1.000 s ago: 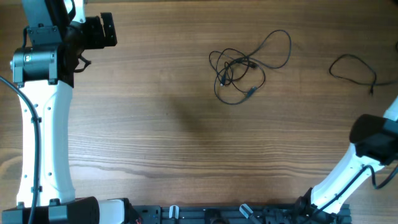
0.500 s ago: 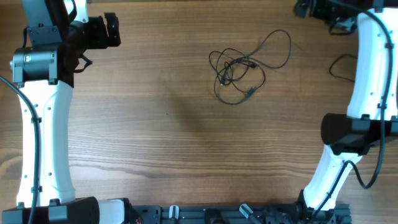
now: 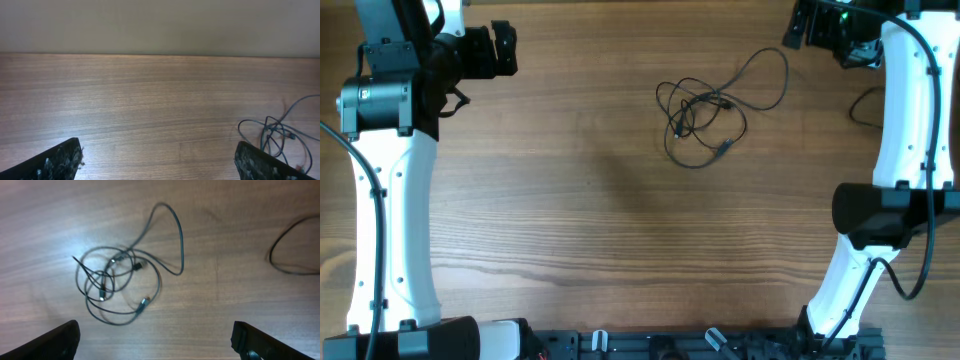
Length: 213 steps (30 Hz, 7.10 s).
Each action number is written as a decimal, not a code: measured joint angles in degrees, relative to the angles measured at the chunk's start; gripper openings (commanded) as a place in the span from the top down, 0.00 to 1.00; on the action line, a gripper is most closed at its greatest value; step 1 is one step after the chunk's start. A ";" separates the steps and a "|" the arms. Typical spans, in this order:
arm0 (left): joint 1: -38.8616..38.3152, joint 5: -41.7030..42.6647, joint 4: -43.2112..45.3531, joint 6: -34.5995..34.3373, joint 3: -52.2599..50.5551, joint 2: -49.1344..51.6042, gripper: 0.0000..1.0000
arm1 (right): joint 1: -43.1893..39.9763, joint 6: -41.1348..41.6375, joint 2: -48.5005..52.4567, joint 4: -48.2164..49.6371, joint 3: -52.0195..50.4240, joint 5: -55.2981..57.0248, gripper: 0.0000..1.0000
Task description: Untangle cables
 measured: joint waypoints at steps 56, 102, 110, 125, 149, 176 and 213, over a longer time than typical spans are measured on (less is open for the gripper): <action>0.00 5.84 -1.88 5.64 0.00 0.00 0.00 | 2.73 -4.39 19.41 24.15 -13.94 -3.43 0.95; 0.00 17.44 -4.52 9.94 0.00 0.24 0.00 | 11.41 -7.37 -16.11 28.65 -13.94 -38.42 0.95; -0.09 24.98 -4.83 10.99 0.00 3.89 0.00 | 11.41 -6.08 -21.77 29.70 -13.94 -39.17 0.96; -9.07 27.74 -4.72 14.08 0.00 11.54 0.00 | 11.47 -0.48 -21.77 41.03 -13.94 -50.07 0.95; -12.37 34.10 -1.70 17.22 -4.07 12.94 0.00 | 13.66 18.67 -21.77 67.12 -13.94 -67.21 0.96; -17.29 35.39 -5.07 20.02 -4.50 16.31 0.00 | 12.11 22.82 -21.77 72.19 -13.94 -69.94 0.95; -5.53 34.62 -4.94 21.42 -4.50 16.31 0.00 | 18.23 0.15 -9.55 10.97 -13.75 0.39 0.95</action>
